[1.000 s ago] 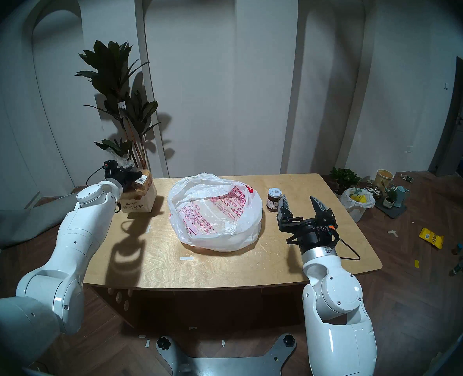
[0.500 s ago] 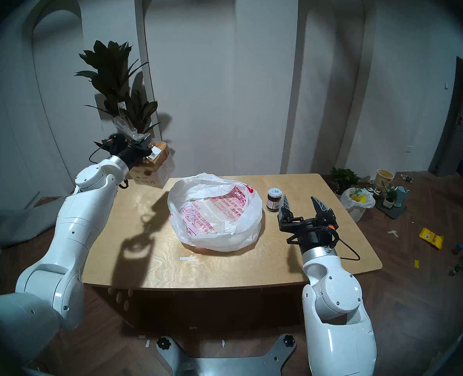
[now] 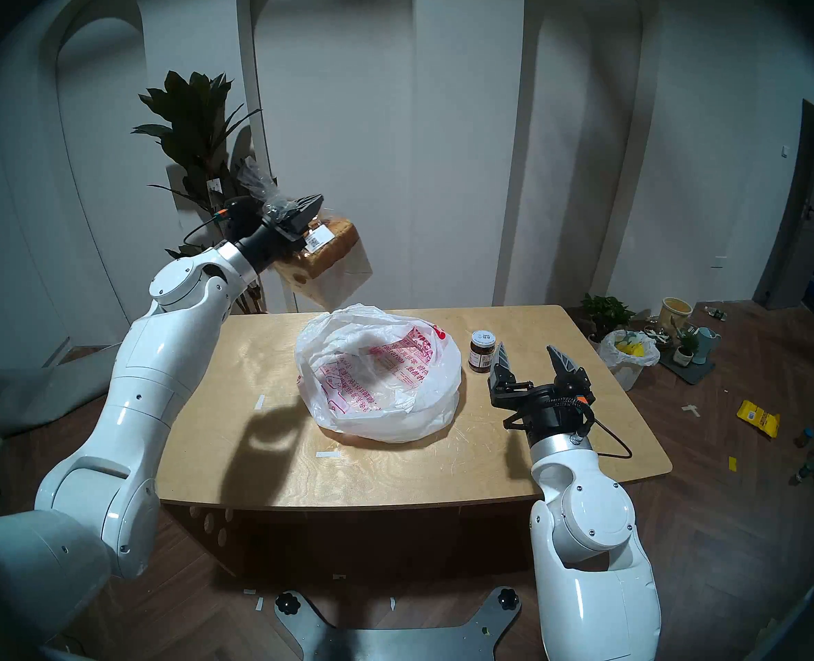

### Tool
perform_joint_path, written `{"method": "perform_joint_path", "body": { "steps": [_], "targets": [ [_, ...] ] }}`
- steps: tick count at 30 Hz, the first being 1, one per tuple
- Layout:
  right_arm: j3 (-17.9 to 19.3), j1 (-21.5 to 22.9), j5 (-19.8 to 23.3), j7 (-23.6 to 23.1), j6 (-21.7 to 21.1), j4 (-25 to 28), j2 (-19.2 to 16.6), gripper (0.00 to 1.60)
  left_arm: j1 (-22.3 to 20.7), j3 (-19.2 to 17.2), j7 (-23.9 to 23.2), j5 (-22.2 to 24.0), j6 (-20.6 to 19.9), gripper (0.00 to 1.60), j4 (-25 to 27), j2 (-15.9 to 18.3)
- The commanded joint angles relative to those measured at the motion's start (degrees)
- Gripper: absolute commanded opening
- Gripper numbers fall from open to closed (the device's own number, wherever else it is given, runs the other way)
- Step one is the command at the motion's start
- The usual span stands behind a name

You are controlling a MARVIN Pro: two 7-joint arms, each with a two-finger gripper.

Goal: Bag the groceries: heavy items first, fragile items on top

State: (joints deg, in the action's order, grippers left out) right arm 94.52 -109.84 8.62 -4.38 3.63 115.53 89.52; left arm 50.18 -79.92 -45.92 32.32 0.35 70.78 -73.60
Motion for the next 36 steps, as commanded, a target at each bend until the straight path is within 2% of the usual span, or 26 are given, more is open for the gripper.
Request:
{"method": "perform_joint_path", "body": {
  "steps": [1,9,13,18,22,27,28,31,36],
  "targets": [
    [-0.17,0.29,0.14,-0.12,0.36,1.3,0.09,1.6,1.77,3.15,-6.76,2.12,-1.53,0.0,6.71,-0.82],
    [-0.23,0.17,0.13,-0.04,0.4,1.56,0.14,1.6,9.84,6.95,-11.7,1.6,-5.28,0.0,12.52,2.68],
    [-0.24,0.04,0.19,-0.06,0.41,1.79,0.16,1.6,13.07,7.05,-11.15,0.6,-6.65,0.0,15.7,5.32],
    [-0.24,-0.12,0.35,-0.1,0.39,2.02,0.15,1.6,11.18,3.79,-6.18,-2.53,-6.82,0.0,18.79,7.69],
    [-0.21,-0.22,0.5,-0.19,0.35,2.15,0.14,1.6,10.04,2.12,-1.38,-4.9,-9.78,0.0,19.83,7.3],
    [-0.18,-0.39,0.66,-0.27,0.29,2.37,0.11,1.6,9.74,2.5,2.38,-6.54,-13.01,0.0,20.52,6.0],
    [-0.17,-0.47,0.74,-0.31,0.23,2.48,0.09,1.6,10.27,2.91,4.18,-6.92,-15.15,0.0,21.19,5.22],
    [-0.16,-0.52,0.8,-0.34,0.18,2.56,0.08,1.6,10.95,3.4,5.97,-6.88,-17.18,0.0,21.3,3.95],
    [-0.14,-0.57,0.85,-0.37,0.14,2.62,0.06,1.6,11.09,3.89,8.17,-7.49,-18.15,0.0,19.94,2.22]
  ]
}}
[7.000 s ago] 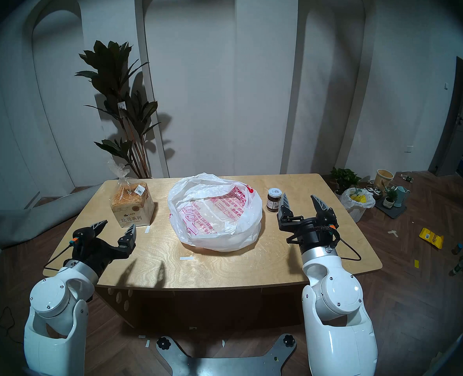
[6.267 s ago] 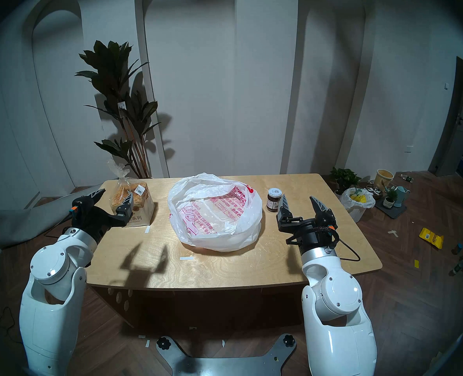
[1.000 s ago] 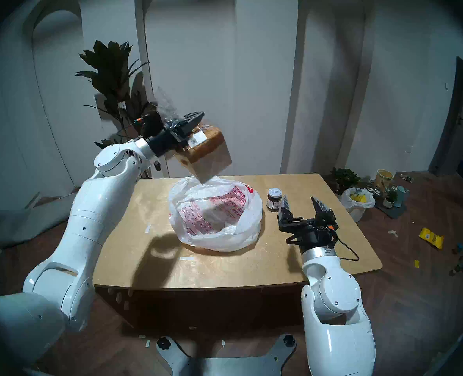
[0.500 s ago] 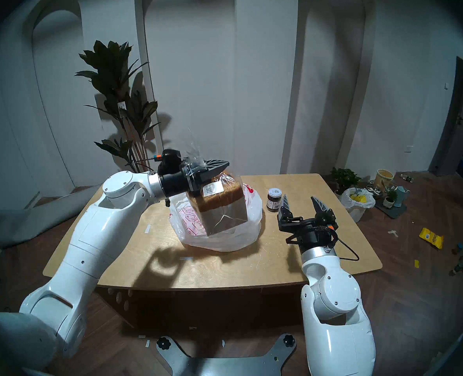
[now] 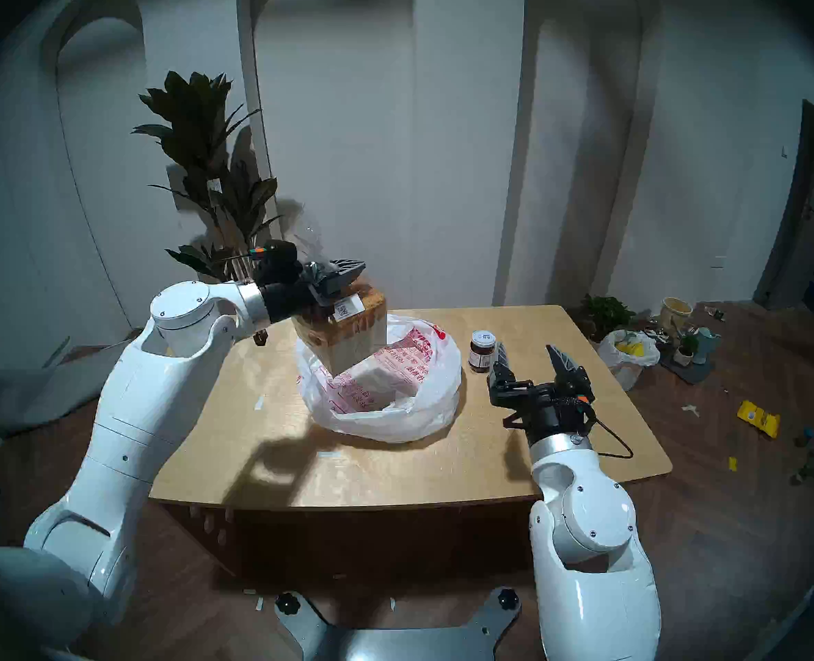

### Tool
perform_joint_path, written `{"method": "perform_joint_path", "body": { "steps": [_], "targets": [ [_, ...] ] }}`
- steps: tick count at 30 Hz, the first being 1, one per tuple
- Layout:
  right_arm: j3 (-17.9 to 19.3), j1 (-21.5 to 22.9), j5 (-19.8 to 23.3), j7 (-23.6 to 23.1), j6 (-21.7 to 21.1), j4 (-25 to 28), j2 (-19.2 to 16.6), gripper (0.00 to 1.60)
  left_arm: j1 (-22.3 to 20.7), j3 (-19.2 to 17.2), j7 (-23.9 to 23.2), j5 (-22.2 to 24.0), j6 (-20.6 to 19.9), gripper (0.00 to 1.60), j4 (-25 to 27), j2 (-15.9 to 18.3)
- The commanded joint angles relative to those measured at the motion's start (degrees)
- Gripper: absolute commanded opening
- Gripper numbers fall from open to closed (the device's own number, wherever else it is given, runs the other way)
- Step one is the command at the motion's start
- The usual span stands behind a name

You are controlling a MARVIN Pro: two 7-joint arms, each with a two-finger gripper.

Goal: Bag the groceries: heavy items first, fragile items on top

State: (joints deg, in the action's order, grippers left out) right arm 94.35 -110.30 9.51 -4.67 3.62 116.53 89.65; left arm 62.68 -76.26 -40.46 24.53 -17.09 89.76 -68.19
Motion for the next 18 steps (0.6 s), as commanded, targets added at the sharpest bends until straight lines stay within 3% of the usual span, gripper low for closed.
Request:
{"method": "perform_joint_path", "body": {
  "steps": [1,11,18],
  "targets": [
    [0.03,-0.12,-0.02,-0.08,0.15,1.63,-0.08,1.6,-1.54,0.38,3.03,0.22,-0.55,0.0,0.14,-3.58],
    [0.04,-0.11,0.03,-0.12,0.17,1.6,-0.09,1.6,-4.92,2.88,4.52,-2.45,1.97,0.0,-8.64,-5.65],
    [0.05,-0.08,0.06,-0.16,0.2,1.55,-0.08,1.6,-5.69,3.62,4.46,-3.62,3.52,0.0,-11.54,-6.06]
  ]
}}
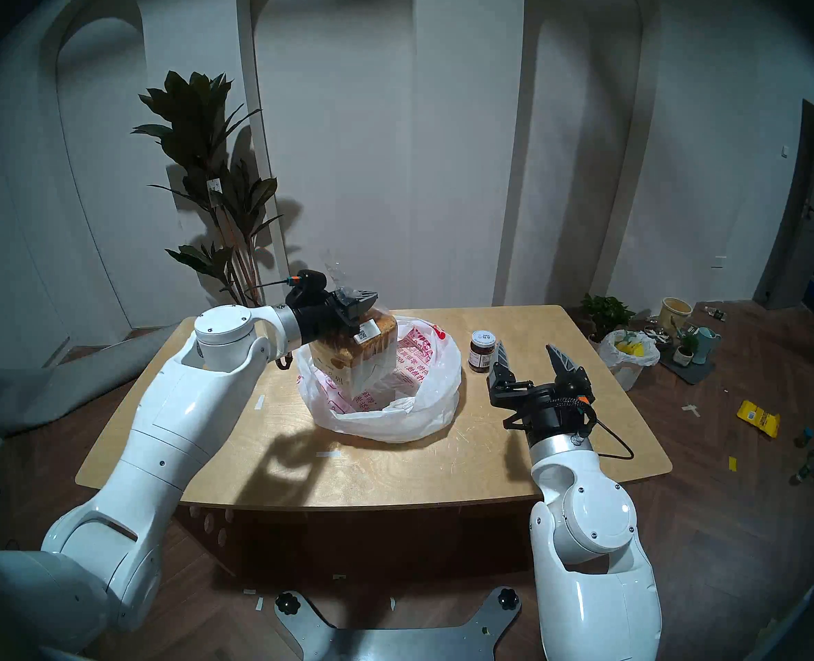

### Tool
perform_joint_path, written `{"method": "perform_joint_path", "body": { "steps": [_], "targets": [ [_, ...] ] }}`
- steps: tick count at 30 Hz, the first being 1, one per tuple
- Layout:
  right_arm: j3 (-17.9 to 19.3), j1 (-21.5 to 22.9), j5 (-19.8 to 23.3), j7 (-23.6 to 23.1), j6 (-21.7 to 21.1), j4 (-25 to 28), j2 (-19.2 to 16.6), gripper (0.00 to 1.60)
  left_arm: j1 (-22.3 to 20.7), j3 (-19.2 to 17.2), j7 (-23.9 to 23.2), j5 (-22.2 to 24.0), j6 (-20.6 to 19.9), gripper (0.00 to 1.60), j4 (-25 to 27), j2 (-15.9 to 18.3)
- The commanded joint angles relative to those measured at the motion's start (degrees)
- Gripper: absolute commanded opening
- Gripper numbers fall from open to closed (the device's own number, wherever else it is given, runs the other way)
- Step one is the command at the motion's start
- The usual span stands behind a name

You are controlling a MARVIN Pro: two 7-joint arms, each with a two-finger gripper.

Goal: Bag the groceries: heavy items first, fragile items on top

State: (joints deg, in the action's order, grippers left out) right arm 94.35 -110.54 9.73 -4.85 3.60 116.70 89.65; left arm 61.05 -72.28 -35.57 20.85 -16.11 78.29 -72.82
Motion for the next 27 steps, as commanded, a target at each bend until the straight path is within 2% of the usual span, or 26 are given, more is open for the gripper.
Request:
{"method": "perform_joint_path", "body": {
  "steps": [1,6,15,20,27],
  "targets": [
    [0.04,0.16,-0.16,0.01,0.21,1.38,-0.08,1.6,-4.05,-0.41,-0.5,-0.04,2.73,0.0,-0.34,-1.42],
    [0.05,0.15,-0.17,0.0,0.2,1.4,-0.08,1.6,-3.04,-1.46,-0.38,0.5,3.45,0.0,-0.44,-1.73],
    [0.05,0.1,-0.21,0.02,0.15,1.48,-0.06,1.6,-1.13,-1.1,-0.87,0.32,4.87,0.0,-0.17,-1.94],
    [0.06,0.08,-0.25,0.03,0.11,1.52,-0.03,1.6,1.77,-1.13,-0.63,0.36,5.67,0.0,0.65,-1.93],
    [0.06,0.08,-0.27,0.02,0.1,1.53,-0.01,1.6,3.71,-0.48,-0.59,-0.15,6.6,0.0,-0.35,-2.27]
  ]
}}
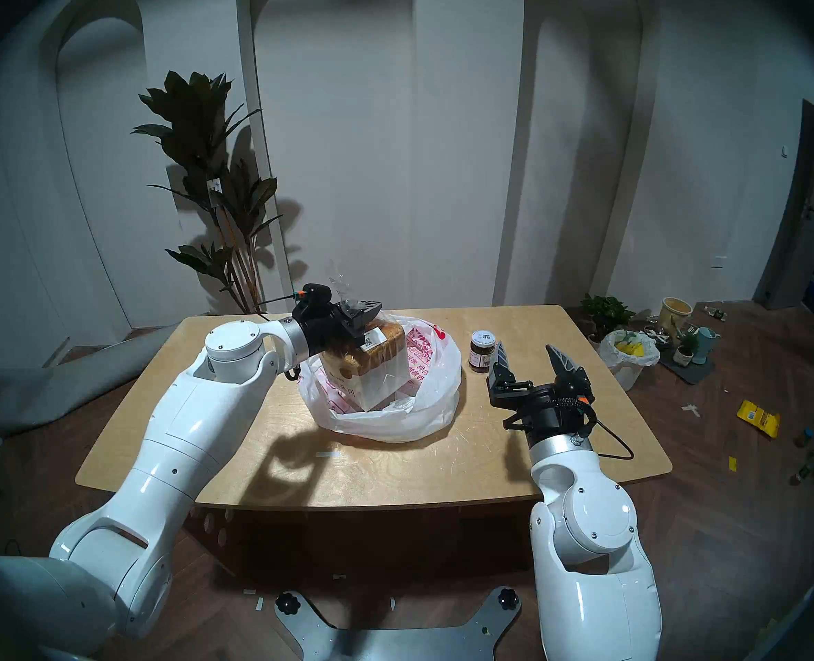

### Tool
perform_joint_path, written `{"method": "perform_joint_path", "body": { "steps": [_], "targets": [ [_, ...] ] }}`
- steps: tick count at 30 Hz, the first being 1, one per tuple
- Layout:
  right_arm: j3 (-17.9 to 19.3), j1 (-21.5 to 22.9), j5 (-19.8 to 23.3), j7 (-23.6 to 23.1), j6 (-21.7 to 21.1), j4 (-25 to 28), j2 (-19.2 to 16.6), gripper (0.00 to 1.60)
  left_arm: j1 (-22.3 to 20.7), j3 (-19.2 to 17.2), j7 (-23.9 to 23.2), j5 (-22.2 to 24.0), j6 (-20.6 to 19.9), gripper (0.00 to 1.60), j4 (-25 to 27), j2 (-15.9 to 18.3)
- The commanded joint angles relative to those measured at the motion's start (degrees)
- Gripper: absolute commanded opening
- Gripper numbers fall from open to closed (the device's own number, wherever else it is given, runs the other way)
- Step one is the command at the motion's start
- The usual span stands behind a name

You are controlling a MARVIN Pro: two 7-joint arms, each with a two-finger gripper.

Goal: Bag the groceries: heavy items first, fragile items on top

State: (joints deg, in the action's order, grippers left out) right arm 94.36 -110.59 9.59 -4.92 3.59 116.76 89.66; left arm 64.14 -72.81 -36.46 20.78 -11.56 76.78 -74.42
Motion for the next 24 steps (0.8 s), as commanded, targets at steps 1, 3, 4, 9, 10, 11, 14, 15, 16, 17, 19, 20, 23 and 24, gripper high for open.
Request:
{"method": "perform_joint_path", "body": {
  "steps": [1,3,4,9,10,11,14,15,16,17,19,20,23,24],
  "targets": [
    [0.06,0.12,-0.14,0.08,0.11,1.47,-0.03,1.6,0.84,0.41,0.36,-0.58,2.58,0.0,0.89,-0.69],
    [0.06,0.13,-0.14,0.08,0.11,1.47,-0.02,1.6,1.45,0.63,0.53,-0.56,2.83,0.0,0.32,-1.13],
    [0.06,0.13,-0.14,0.08,0.11,1.47,-0.02,1.6,1.72,0.93,0.52,-0.86,3.27,0.0,0.22,-1.15],
    [0.06,0.15,-0.13,0.06,0.15,1.43,-0.02,1.6,1.26,1.82,0.71,-1.49,3.7,0.0,-0.19,-1.69],
    [0.07,0.17,-0.12,0.04,0.17,1.39,-0.02,1.6,0.8,1.96,0.71,-1.77,4.31,0.0,-0.17,-1.8],
    [0.07,0.18,-0.11,0.04,0.19,1.37,-0.02,1.6,0.49,1.97,0.87,-1.81,4.1,0.0,-0.11,-1.96],
    [0.07,0.19,-0.11,0.03,0.2,1.35,-0.02,1.6,0.03,1.92,1.34,-1.93,3.96,0.0,-0.28,-2.47],
    [0.07,0.18,-0.12,0.03,0.19,1.37,-0.02,1.6,0.32,1.92,1.5,-1.96,3.98,0.0,-0.23,-2.58],
    [0.07,0.18,-0.12,0.03,0.19,1.37,-0.02,1.6,0.32,1.92,1.5,-1.96,3.98,0.0,-0.23,-2.58],
    [0.07,0.17,-0.12,0.03,0.18,1.38,-0.01,1.6,0.56,1.98,1.58,-2.1,4.14,0.0,-0.24,-2.62],
    [0.07,0.17,-0.12,0.03,0.17,1.39,-0.01,1.6,1.15,1.81,2.54,-2.51,5.14,0.0,-0.02,-2.89],
    [0.07,0.17,-0.12,0.03,0.18,1.38,-0.01,1.6,1.06,1.64,2.58,-2.47,5.22,0.0,0.19,-2.85],
    [0.08,0.19,-0.12,0.02,0.19,1.36,-0.01,1.6,0.55,1.52,2.71,-2.7,5.19,0.0,0.48,-2.65],
    [0.08,0.19,-0.12,0.01,0.19,1.35,-0.01,1.6,0.51,1.27,3.24,-2.8,5.53,0.0,0.37,-2.77]
  ]
}}
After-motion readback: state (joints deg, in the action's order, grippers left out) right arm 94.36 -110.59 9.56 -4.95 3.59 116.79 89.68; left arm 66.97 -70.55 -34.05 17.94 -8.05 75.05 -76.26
